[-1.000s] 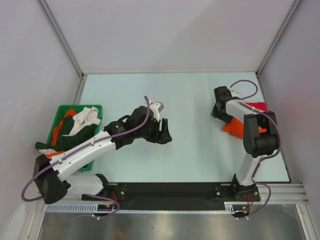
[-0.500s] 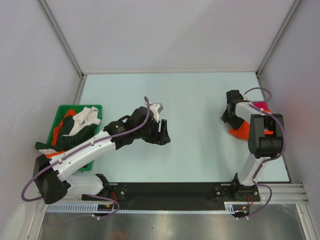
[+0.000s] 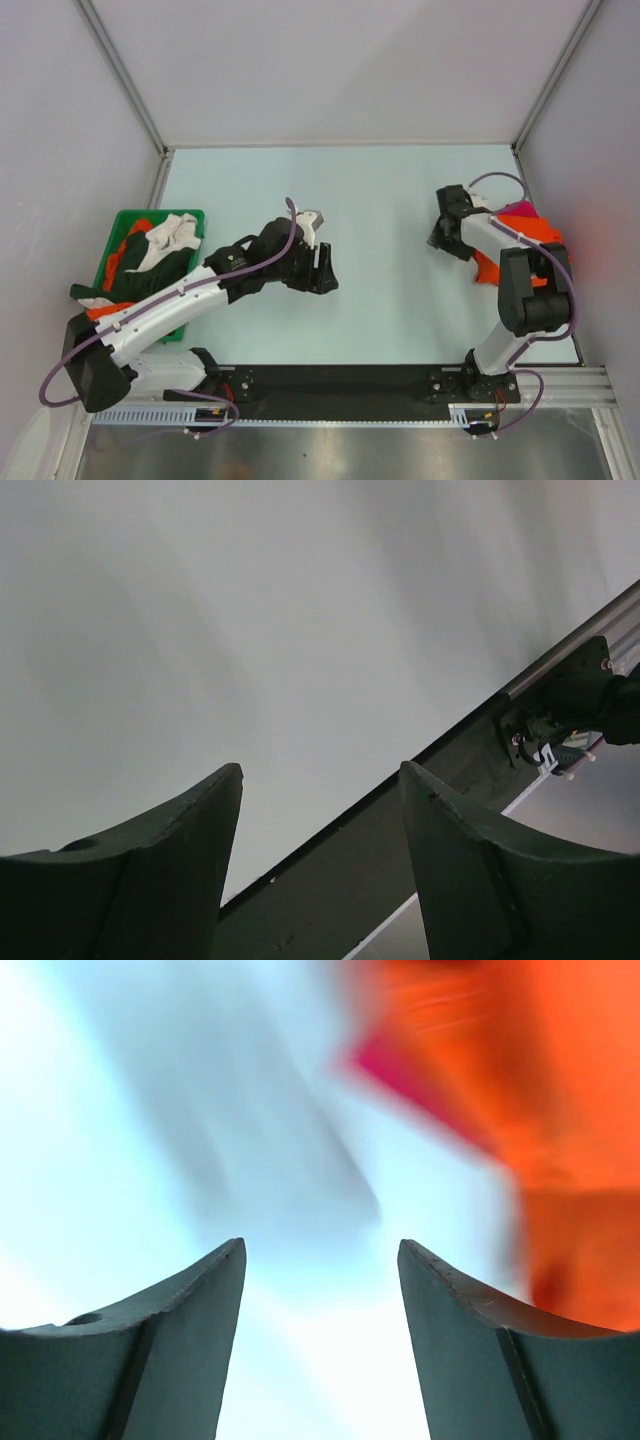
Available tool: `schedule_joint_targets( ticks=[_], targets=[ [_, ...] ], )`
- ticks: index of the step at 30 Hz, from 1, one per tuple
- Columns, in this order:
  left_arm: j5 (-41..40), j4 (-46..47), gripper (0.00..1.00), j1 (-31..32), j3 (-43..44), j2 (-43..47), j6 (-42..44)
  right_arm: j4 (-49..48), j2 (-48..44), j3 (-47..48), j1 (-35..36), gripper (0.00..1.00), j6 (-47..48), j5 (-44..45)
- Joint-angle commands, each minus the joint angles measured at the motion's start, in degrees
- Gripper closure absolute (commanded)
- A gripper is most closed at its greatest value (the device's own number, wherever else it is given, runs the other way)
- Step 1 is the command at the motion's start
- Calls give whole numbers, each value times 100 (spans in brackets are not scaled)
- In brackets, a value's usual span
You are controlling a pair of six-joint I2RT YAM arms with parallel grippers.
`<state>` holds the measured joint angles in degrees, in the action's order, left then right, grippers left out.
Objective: Fold and stack the t-shirts
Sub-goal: Put the neatly folded tshirt into the corner of the board with the right arm
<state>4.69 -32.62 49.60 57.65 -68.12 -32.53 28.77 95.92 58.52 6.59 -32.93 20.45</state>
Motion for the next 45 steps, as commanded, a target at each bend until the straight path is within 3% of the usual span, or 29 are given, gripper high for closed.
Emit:
schedule_joint_targets(
  ticks=[1, 8, 11, 16, 21, 25, 27, 30, 34, 36, 42, 43, 45],
  targets=[
    [-29, 230, 30, 14, -157, 369, -69, -109, -723, 685, 1139, 32, 129, 537],
    [-460, 335, 30, 23, -341, 870, -113, -153, -2304, 1241, 2651, 33, 321, 1339],
    [-933, 309, 29, 14, -605, 1203, -130, 285, -2648, 1337, 3363, 34, 612, 1760],
    [-1882, 99, 29, 14, -957, 1687, -122, 1270, -2412, 1653, 4147, 34, 551, 2753],
    [-3113, -534, 27, -21, -510, 1662, 97, 1569, -2052, 1627, 5428, 34, 507, 3737],
    [-3255, -728, 25, -406, -18, 1477, 396, 1492, -1691, 1426, 6116, 34, 339, 4265],
    [-3036, -754, 24, -975, 62, 1389, 537, 1140, -1594, 1197, 6345, 33, 436, 4415],
    [-2780, -685, 23, -1821, 19, 1328, 695, 569, -1567, 820, 6381, 33, 603, 4310],
    [-3289, -413, 20, -1998, 27, 995, 1055, -159, -1725, 485, 6127, 31, 761, 4012],
    [-3343, 164, 20, -2086, -217, 906, 1266, -346, -1848, 318, 5951, 30, 884, 3601],
    [-2703, 1406, 7, -2946, -790, 862, 1504, -380, -2260, -33, 5151, 29, 980, 3106],
    [-2606, 1477, 1, -3174, -825, 853, 1487, -625, -2375, -130, 5124, 28, 1094, 3062],
    [-2325, 1374, 0, -3430, -738, 765, 1487, -820, -2612, -331, 5037, 28, 1296, 2896]
  ],
)
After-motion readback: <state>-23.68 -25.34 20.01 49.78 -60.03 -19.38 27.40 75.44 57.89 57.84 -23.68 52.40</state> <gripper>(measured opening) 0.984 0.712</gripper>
